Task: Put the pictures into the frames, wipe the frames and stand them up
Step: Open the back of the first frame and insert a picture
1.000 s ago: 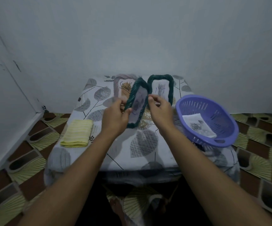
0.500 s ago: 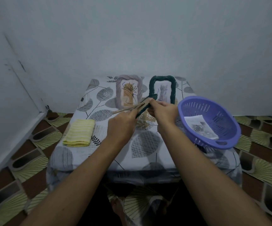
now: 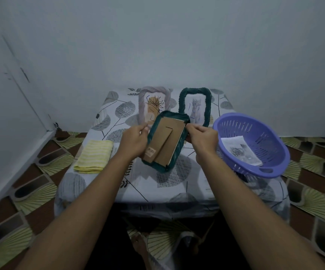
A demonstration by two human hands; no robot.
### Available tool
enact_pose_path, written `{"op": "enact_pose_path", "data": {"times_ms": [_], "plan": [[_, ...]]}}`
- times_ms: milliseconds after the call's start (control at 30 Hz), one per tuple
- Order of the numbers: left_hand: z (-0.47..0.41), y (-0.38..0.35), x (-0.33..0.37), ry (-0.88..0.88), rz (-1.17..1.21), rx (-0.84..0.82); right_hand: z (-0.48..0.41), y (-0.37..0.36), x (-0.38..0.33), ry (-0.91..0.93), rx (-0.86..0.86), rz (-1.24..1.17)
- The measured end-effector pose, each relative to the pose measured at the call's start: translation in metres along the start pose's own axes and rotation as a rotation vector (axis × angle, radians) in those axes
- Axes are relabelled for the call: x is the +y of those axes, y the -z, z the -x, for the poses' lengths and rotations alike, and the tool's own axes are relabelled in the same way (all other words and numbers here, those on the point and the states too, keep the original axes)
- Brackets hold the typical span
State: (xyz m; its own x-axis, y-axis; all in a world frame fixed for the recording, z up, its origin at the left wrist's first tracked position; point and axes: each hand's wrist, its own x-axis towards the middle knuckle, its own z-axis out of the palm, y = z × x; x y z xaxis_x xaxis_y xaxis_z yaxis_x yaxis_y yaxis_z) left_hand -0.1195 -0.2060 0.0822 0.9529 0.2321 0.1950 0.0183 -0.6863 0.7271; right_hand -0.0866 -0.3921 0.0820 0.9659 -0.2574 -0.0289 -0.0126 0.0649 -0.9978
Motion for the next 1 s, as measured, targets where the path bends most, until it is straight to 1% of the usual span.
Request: {"op": "enact_pose_path", "data": {"times_ms": [67, 133, 200, 333, 433, 533, 600, 633, 767, 800, 867, 933, 1000], "plan": [[-0.005, -0.004, -0.01, 0.063, -0.042, -0.112, -0.001, 0.0, 0.001, -0.018, -0.046, -0.018], [-0.007, -0.009, -0.02, 0.12, 0.037, -0.175, -0.003, -0.001, 0.002, -0.031, -0.089, -0.027], [-0.007, -0.012, -0.029, 0.161, 0.166, -0.168, -0.006, -0.001, 0.003, -0.04, -0.103, -0.041], [-0.006, -0.016, -0.038, 0.238, 0.377, -0.129, -0.011, 0.001, 0.009, -0.05, -0.067, -0.041], [-0.004, -0.019, -0.04, 0.245, 0.404, -0.158, -0.014, 0.003, 0.018, 0.006, -0.007, 0.039], [-0.001, -0.023, -0.038, 0.258, 0.464, -0.148, -0.014, 0.003, 0.027, 0.057, 0.074, 0.126], [-0.001, -0.028, -0.037, 0.263, 0.484, -0.141, -0.012, 0.004, 0.03, 0.106, 0.088, 0.2], [-0.001, -0.031, -0.038, 0.259, 0.493, -0.14, -0.009, 0.004, 0.029, 0.118, 0.054, 0.212], [0.0, -0.03, -0.037, 0.211, 0.525, -0.124, -0.003, 0.007, 0.034, 0.114, -0.241, 0.193], [0.001, -0.031, -0.036, 0.194, 0.518, -0.116, -0.003, 0.007, 0.037, 0.114, -0.289, 0.22], [0.003, -0.031, -0.033, 0.163, 0.483, -0.088, -0.006, 0.006, 0.045, 0.123, -0.308, 0.323], [0.004, -0.033, -0.034, 0.133, 0.397, -0.047, -0.007, 0.003, 0.048, 0.131, -0.302, 0.414], [0.004, -0.035, -0.037, 0.14, 0.325, -0.032, -0.009, 0.002, 0.053, 0.125, -0.288, 0.453]]}}
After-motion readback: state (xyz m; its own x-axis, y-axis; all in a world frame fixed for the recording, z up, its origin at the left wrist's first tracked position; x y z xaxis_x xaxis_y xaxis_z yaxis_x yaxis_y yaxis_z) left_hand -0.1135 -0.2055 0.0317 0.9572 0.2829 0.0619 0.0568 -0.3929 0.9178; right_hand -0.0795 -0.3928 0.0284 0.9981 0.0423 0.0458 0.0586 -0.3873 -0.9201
